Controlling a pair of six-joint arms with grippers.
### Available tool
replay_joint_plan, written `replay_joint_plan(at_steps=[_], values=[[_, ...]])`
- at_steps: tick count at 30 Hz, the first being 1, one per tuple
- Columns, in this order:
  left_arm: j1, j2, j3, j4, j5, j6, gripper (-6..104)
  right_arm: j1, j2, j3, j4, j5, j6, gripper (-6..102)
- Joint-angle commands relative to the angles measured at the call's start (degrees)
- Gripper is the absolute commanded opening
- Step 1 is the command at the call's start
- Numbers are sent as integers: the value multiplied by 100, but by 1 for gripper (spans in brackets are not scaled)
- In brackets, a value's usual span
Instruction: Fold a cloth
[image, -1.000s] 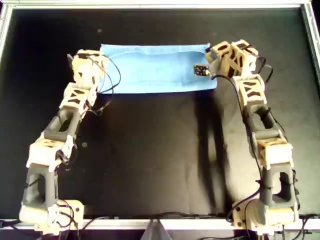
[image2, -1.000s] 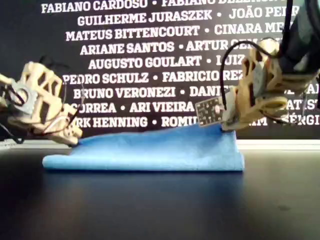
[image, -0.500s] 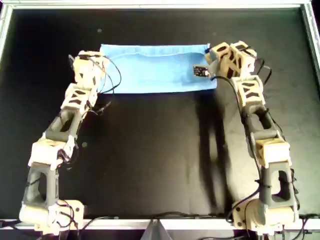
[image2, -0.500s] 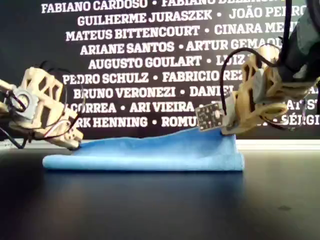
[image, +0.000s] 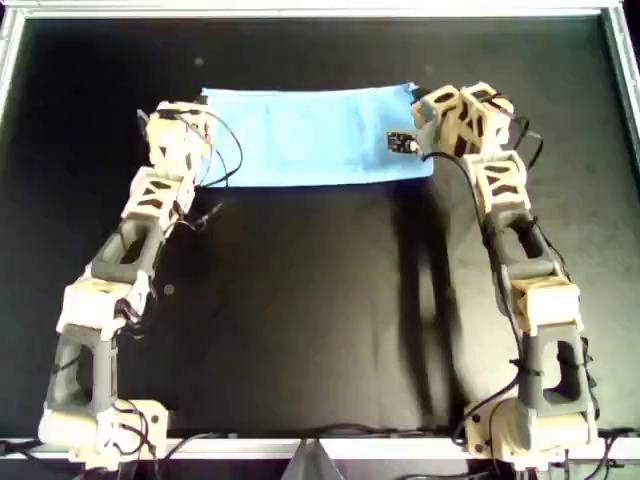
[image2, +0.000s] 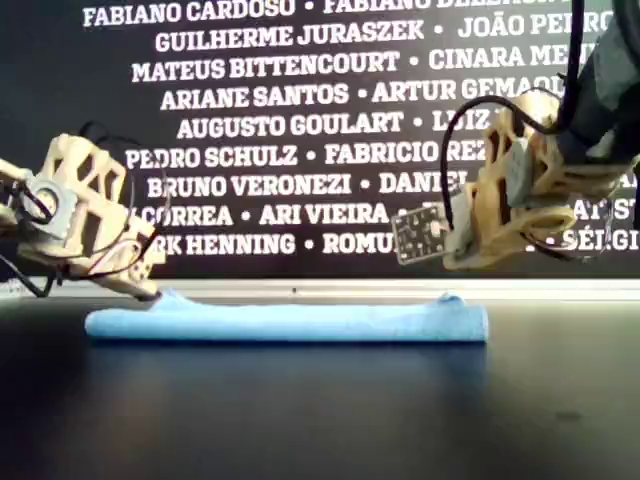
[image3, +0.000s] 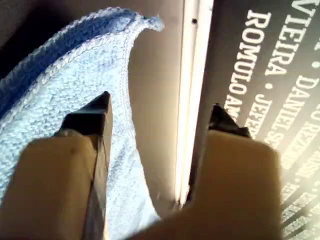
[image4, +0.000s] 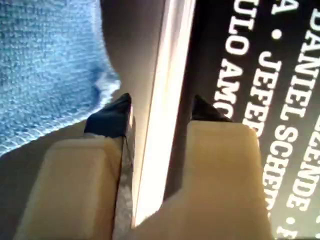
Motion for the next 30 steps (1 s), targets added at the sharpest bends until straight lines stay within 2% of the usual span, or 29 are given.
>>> replay_joint_plan(at_steps=[1,7,12,15,19,21,24,30], values=[[53,686,-290,-9,-44,35,71,-53,1055,-369,-193,-44,44,48],[62,2628,615,483,-44,35,70,-44,3076,132,914,35,53,48],[44,4931,2531,1266,-44,-26,71,-211,4808,1230,2294,35,53,49],[53,6337,3999,1389,-44,-53,71,-448,5845,2215,2733,35,53,49],[53,8517,6117,1389,-44,-53,70,-800,7541,4184,2892,-44,53,49],[105,9598,7137,1389,-44,-53,70,-914,8525,5291,2892,-44,-26,49],[114,11048,8446,1389,-44,26,70,-984,9923,7014,2874,18,-44,49],[114,12850,10248,1371,-35,35,70,-984,11637,9729,2813,35,-44,49]])
